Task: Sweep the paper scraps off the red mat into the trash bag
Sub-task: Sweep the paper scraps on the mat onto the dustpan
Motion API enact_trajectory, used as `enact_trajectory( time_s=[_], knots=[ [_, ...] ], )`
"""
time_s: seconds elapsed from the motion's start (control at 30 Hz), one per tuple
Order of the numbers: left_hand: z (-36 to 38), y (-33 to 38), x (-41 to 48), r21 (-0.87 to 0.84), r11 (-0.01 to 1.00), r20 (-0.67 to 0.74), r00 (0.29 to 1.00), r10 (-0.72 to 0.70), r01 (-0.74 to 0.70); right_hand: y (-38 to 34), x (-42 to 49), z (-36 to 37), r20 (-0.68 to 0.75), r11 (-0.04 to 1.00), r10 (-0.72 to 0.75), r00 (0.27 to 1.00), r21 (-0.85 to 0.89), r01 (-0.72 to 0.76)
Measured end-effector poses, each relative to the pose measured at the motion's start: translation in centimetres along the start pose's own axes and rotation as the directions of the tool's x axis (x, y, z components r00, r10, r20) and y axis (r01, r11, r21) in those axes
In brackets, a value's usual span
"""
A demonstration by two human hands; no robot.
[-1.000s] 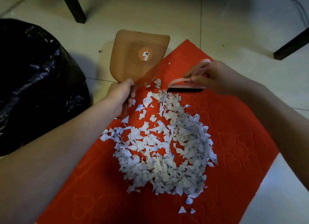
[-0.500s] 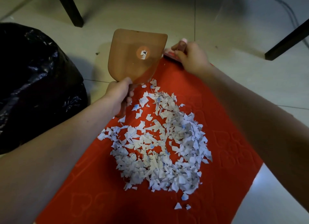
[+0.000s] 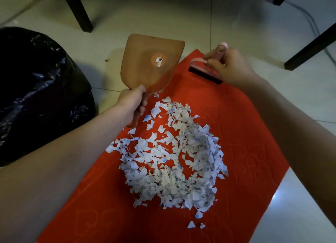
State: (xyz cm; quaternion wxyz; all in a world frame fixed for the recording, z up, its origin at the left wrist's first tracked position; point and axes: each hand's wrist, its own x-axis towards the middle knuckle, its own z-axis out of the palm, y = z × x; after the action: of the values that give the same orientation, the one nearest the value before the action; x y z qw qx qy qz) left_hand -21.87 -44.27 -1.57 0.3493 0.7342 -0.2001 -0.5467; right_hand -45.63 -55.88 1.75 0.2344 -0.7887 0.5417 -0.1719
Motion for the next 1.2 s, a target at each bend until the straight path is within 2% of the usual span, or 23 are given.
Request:
enact_trajectory(
  time_s=[0.07,0.13,0.23,0.3,0.37,0.47,0.53,0.6,0.7,0.83,1.0,1.1,1.2],
  knots=[
    [0.1,0.1,-0.2,-0.001,1.000,-0.005,1.000,0.013,-0.013,0.5,1.5,1.2,-0.143,0.994,0.111,0.983,-0.006,-0.113],
    [0.2,0.2,-0.4,-0.004,1.000,-0.004,1.000,0.021,-0.021,0.8,2.8,2.3,-0.208,0.978,0.201,0.957,-0.008,-0.207],
    [0.1,0.0,-0.5,-0.004,1.000,0.003,1.000,0.009,-0.009,0.7,3.9,3.6,-0.140,0.959,0.267,0.953,-0.061,-0.278],
    [0.0,-0.2,-0.5,-0.004,1.000,0.010,1.000,-0.004,0.004,0.3,3.4,4.1,-0.057,0.970,0.214,0.975,-0.103,-0.219],
    [-0.1,-0.4,-0.4,0.002,1.000,0.006,1.000,-0.008,0.008,-0.6,2.0,3.8,0.037,0.991,0.101,0.994,-0.090,-0.097],
    [-0.3,-0.6,-0.2,0.008,1.000,0.002,1.000,-0.008,0.008,-1.4,-1.2,2.4,0.224,0.994,-0.079,0.971,-0.050,0.093],
    [-0.4,-0.6,-0.1,0.009,1.000,0.007,1.000,-0.011,0.011,-1.5,-3.3,1.3,0.332,0.992,-0.097,0.938,-0.039,0.116],
    [-0.6,-0.5,-0.1,0.014,1.000,0.006,1.000,-0.007,0.007,-1.1,-4.9,0.1,0.372,0.994,-0.100,0.923,-0.008,0.111],
    [-0.7,-0.3,-0.3,0.005,1.000,-0.005,1.000,-0.006,0.006,-0.5,-5.6,-1.4,0.297,0.993,-0.113,0.948,0.068,0.097],
    [-0.7,0.2,-0.7,-0.009,1.000,-0.017,1.000,-0.004,0.004,-0.1,-3.0,-0.1,0.047,0.997,-0.015,0.999,0.079,0.011],
    [-0.7,0.4,-0.9,-0.023,1.000,-0.013,1.000,-0.003,0.003,-0.6,1.4,3.9,-0.144,0.990,0.130,0.981,0.079,-0.120],
    [-1.0,0.3,-0.8,-0.028,1.000,-0.008,1.000,-0.003,0.003,-1.2,3.3,5.6,-0.163,0.979,0.201,0.966,0.061,-0.194],
    [-1.4,0.2,-0.6,-0.032,0.999,-0.014,1.000,-0.013,0.013,-2.6,3.6,6.6,-0.072,0.990,0.138,0.988,0.026,-0.137]
  ],
)
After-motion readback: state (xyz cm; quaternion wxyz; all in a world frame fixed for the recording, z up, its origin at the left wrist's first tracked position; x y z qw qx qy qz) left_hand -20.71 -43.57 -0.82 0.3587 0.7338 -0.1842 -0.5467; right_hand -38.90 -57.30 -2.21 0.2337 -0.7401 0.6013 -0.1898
